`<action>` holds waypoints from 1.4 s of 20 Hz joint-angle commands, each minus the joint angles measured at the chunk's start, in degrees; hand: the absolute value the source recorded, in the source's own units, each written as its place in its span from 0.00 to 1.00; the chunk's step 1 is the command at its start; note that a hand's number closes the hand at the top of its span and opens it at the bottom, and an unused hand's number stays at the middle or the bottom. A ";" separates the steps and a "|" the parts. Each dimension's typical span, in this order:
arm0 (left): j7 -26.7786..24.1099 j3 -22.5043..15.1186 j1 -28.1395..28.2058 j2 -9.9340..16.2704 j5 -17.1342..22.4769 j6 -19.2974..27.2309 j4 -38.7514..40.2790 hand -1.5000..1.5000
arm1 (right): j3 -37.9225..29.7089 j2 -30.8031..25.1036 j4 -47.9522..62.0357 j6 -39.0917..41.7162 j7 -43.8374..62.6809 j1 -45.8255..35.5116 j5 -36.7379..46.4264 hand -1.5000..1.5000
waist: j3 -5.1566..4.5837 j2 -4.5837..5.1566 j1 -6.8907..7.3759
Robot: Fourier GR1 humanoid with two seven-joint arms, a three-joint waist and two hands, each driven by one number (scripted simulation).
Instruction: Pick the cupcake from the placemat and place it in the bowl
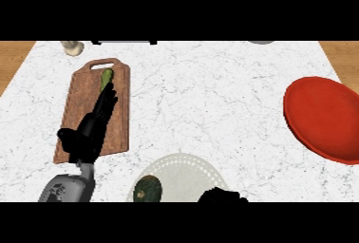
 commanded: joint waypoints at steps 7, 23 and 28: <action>1.17 1.97 2.50 1.60 1.20 -0.76 -3.70 0.50 | -11.35 -34.29 -29.17 -2.71 -9.86 7.22 -4.90 1.00 | -0.16 -0.30 -1.00; -1.06 1.37 0.31 -1.34 -0.65 -0.93 1.69 0.50 | -47.82 -39.27 -25.42 14.02 4.94 -1.37 -30.73 1.00 | -0.21 0.17 -0.01; 1.56 1.31 0.75 -0.71 -0.32 -1.45 -1.59 0.50 | -51.27 -41.33 -13.02 20.66 0.34 -0.89 -31.21 1.00 | -0.20 0.16 0.17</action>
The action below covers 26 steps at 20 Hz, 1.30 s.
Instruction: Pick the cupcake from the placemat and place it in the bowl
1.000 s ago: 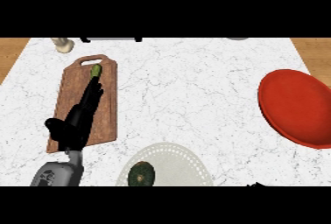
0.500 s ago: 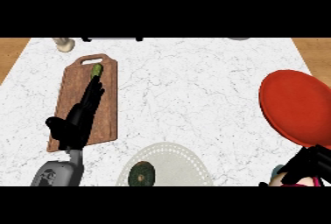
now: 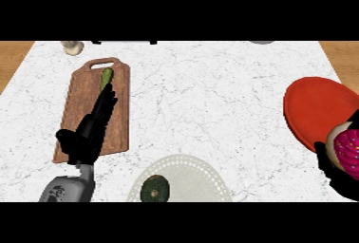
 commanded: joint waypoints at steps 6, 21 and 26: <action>3.22 -0.21 1.35 1.32 0.69 -2.08 -4.73 0.50 | -2.13 1.01 21.97 9.52 -9.60 -1.21 5.48 1.00 | 0.06 0.11 1.09; 0.41 3.00 -1.85 0.68 0.99 -3.24 0.86 0.50 | -4.90 20.77 66.28 14.08 -34.86 -10.98 14.13 1.00 | 0.07 0.39 0.72; -1.99 0.31 -0.35 -1.61 -1.37 -1.94 1.57 0.50 | -8.36 22.65 79.73 25.51 -38.89 -17.05 8.35 1.00 | 0.12 0.56 1.63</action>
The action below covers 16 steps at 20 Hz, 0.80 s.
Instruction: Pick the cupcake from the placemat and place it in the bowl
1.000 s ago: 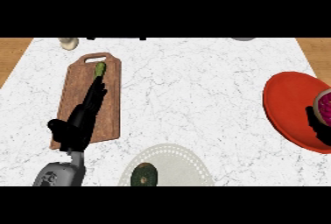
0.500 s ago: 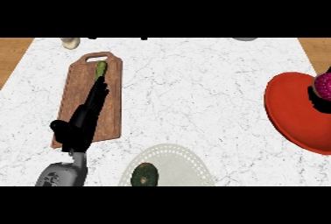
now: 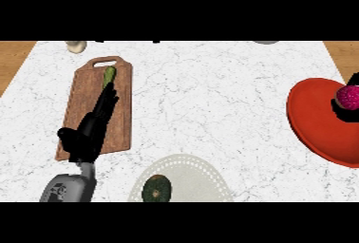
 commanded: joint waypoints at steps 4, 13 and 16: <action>-0.05 0.27 -1.12 -0.43 -0.15 -0.25 1.06 0.50 | -2.71 3.96 16.01 13.57 -12.59 -4.01 -4.34 0.00 | 0.03 -0.01 0.07; 1.10 0.45 0.08 -1.00 -0.23 -0.03 -0.33 0.50 | -13.28 5.74 16.30 16.30 -23.85 -5.67 -12.13 0.00 | -0.05 -0.43 -1.14; -0.07 1.98 1.00 0.42 0.07 -0.93 -0.20 0.50 | -16.26 3.70 11.82 17.13 -20.23 -4.55 -14.45 0.00 | -0.11 -0.58 -1.45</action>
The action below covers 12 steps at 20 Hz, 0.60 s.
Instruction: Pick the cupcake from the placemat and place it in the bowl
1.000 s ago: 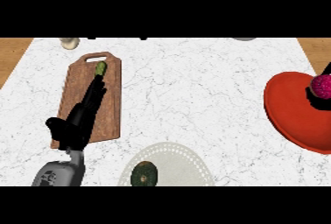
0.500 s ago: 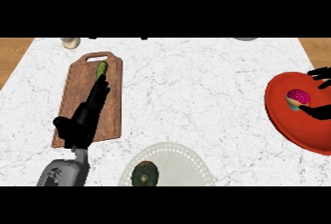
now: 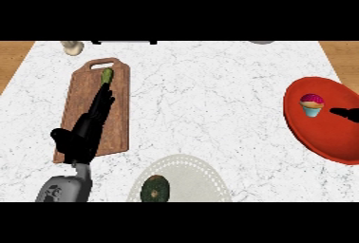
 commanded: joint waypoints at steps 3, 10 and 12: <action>-1.16 -1.44 2.62 -1.24 -1.60 0.85 -1.21 0.50 | -8.34 -2.99 1.30 7.57 0.33 0.55 -7.92 0.00 | -0.03 -0.07 -0.10; 2.34 1.55 -1.91 -0.11 0.14 -0.12 0.01 0.50 | -13.66 -7.66 3.74 20.91 1.40 5.74 -13.98 0.00 | -0.04 -0.19 -0.79; -0.44 1.74 -0.34 0.28 0.08 -1.03 0.17 0.50 | -15.03 -7.38 9.71 22.60 -4.74 5.80 -12.96 0.00 | 0.01 0.07 0.01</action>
